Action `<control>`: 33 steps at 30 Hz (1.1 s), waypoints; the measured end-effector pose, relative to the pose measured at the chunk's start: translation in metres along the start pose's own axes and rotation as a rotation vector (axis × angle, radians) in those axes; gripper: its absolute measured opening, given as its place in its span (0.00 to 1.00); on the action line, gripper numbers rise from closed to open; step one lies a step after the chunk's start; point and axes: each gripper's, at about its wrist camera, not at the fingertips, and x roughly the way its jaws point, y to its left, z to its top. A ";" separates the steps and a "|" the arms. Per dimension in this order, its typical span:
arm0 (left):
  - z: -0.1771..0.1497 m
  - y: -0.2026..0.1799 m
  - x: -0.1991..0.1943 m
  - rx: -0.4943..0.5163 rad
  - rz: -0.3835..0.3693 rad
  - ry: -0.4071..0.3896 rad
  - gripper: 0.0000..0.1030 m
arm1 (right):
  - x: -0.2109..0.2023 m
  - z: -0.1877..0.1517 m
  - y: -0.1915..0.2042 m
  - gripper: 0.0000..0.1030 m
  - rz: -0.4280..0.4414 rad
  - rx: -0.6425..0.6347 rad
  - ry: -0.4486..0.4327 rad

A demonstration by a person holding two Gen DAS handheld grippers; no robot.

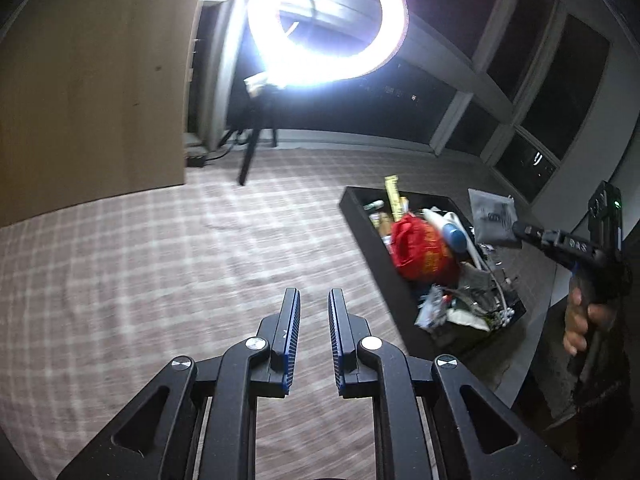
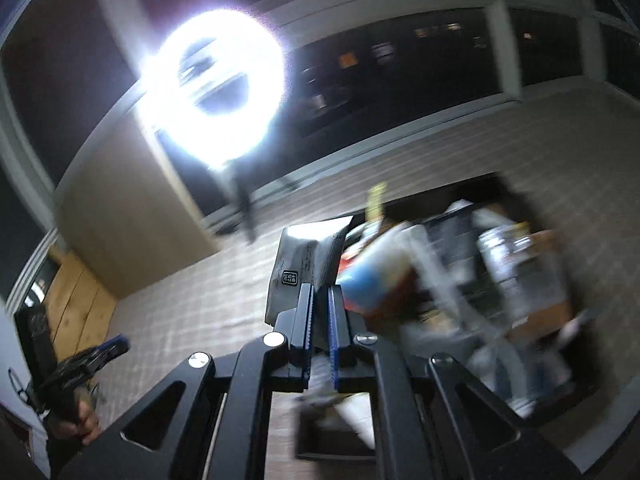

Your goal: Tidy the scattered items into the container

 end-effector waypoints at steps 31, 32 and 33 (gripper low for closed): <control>0.019 0.035 -0.074 -0.051 0.310 -0.088 0.76 | 0.022 0.011 0.056 0.49 0.018 -0.064 0.003; 0.018 0.039 -0.078 -0.052 0.333 -0.087 0.76 | 0.023 0.009 0.064 0.49 0.026 -0.069 0.005; 0.018 0.042 -0.080 -0.052 0.349 -0.085 0.76 | 0.024 0.007 0.071 0.50 0.034 -0.075 0.007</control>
